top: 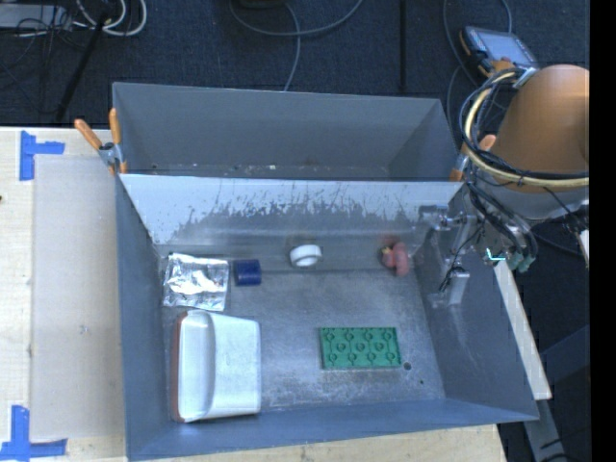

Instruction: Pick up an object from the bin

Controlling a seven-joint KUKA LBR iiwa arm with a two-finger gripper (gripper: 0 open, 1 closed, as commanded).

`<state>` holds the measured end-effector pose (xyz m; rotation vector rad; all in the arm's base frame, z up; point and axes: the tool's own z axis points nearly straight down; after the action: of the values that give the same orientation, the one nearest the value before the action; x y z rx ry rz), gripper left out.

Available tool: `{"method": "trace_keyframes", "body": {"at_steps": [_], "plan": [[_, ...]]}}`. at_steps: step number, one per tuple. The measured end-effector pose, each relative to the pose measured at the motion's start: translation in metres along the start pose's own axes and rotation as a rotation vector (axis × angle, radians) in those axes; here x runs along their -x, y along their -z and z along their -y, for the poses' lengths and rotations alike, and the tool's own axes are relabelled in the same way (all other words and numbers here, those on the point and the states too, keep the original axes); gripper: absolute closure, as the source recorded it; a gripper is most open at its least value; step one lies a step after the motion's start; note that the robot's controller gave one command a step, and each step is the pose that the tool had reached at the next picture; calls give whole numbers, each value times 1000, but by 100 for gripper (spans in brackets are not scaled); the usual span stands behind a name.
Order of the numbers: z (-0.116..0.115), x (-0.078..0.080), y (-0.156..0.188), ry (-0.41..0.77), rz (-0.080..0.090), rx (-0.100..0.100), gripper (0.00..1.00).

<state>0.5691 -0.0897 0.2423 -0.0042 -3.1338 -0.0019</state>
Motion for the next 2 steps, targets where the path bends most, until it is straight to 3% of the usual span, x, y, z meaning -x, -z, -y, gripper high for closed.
{"method": "trace_keyframes", "body": {"at_steps": [1,2], "plan": [[-16,-5,-110,25,-1,1,0],[-45,-10,-176,2,0,1,0]]}}
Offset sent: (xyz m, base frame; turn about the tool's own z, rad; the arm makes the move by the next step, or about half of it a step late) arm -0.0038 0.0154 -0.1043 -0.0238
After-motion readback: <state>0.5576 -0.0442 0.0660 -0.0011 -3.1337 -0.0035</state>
